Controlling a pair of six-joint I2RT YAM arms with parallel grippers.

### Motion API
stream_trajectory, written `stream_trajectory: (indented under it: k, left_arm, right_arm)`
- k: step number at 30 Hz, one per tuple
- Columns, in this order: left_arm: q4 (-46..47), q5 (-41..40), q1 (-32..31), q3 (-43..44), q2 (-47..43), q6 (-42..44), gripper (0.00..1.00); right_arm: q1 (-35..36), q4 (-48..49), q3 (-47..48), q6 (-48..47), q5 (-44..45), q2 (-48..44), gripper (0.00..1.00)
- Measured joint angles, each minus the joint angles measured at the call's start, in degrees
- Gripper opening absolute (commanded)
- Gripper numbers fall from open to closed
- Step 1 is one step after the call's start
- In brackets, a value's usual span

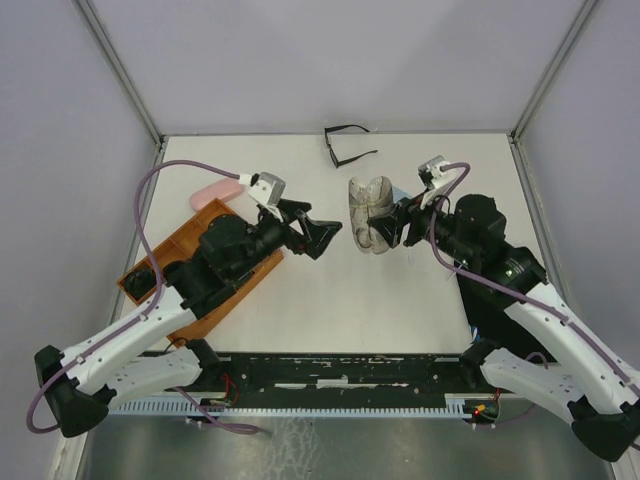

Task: Organize the sunglasses
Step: Place the sunglasses case at the center of the board.

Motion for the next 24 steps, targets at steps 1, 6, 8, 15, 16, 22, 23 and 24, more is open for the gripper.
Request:
stream_trajectory:
  k: [1,6,8,15,16,22,23,24]
  left_arm:
    - [-1.6,-2.7,0.0,0.0,-1.2,0.5,0.99]
    - [-9.2,-16.5,0.0,-0.9,-6.9,2.2,0.99]
    - [-11.8,-20.3,0.0,-1.4,-8.6,2.6,0.99]
    - [-19.1,-29.0,0.0,-1.4,-10.1,4.6,0.99]
    - [-19.8,-29.7,0.0,-1.4,-10.3,4.9,0.99]
    - [-21.2,-33.8,0.0,-2.1,-13.1,7.0,0.99]
    - [-21.2,-34.2,0.0,-2.1,-13.3,7.1,0.99]
    - [-21.2,-34.6,0.0,-2.1,-13.4,7.1,0.99]
  right_arm:
    - [0.0,-3.0,1.8,-1.2,1.5,1.4,0.0]
    - [2.0,-13.5,9.5,-7.8,9.3,11.3,0.03]
    - [4.5,-16.7,12.0,-11.0,13.1,16.5,0.05]
    - [12.0,-23.0,18.1,-23.2,24.8,34.8,0.08]
    - [12.7,-23.0,18.2,-24.9,26.4,36.7,0.08]
    - [15.9,-20.7,18.3,-35.4,37.6,46.9,0.17]
    - [16.2,-20.1,18.3,-36.9,39.0,48.4,0.2]
    - [16.4,-19.4,18.3,-38.1,40.2,49.6,0.24]
